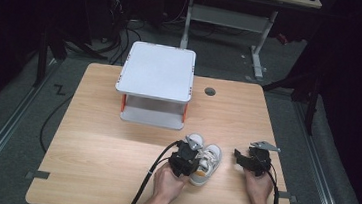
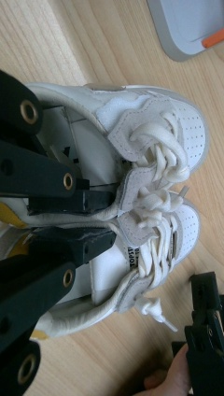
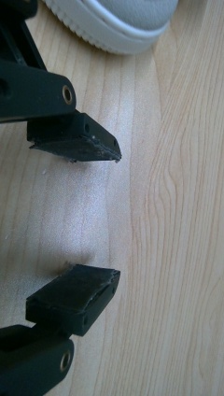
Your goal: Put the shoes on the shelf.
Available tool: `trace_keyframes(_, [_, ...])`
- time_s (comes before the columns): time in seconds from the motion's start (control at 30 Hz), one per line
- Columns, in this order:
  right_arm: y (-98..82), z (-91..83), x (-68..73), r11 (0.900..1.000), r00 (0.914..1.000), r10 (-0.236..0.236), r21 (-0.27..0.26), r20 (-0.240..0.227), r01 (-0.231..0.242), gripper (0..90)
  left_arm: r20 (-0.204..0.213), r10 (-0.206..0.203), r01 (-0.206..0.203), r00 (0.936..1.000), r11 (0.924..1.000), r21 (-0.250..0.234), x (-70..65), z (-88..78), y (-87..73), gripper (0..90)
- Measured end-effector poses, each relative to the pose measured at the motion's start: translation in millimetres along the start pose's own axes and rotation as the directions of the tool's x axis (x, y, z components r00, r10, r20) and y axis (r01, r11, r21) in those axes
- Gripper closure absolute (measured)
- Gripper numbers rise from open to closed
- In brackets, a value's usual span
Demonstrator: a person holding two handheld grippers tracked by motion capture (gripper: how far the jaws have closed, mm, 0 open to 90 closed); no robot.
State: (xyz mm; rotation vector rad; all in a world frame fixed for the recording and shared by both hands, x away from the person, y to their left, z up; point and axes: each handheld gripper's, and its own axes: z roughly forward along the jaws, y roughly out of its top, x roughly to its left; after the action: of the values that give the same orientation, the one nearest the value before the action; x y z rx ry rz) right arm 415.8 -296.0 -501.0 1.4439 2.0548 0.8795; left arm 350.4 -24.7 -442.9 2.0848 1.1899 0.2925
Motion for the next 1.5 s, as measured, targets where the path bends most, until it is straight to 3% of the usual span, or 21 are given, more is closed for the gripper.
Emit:
trace_keyframes(0.3, [0.1,0.1,0.0,1.0,1.0,-0.001,0.001,-0.001,0.001,36.0,0.025,0.006,-0.005,0.9997,0.9993,-0.037,10.0,-18.3,-4.9,81.6])
trace_keyframes(0.83, [0.1,0.2,0.5,1.0,1.0,-0.004,0.001,-0.006,0.004,35.1,0.016,0.004,-0.002,0.9999,0.9947,-0.102,36.7,-60.7,-17.6,81.6])
trace_keyframes(1.2, [0.0,0.1,0.6,1.0,1.0,-0.004,0.001,-0.005,0.004,35.0,-0.045,-0.044,0.038,0.998,0.99,-0.136,66.0,-81.1,-24.9,81.6])
trace_keyframes(1.5, [-0.2,-0.2,1.2,1.0,0.9999,-0.008,0.0,-0.013,0.008,37.1,-0.129,-0.093,0.073,0.9872,0.9855,-0.153,99.7,-79.3,-21.1,81.5])
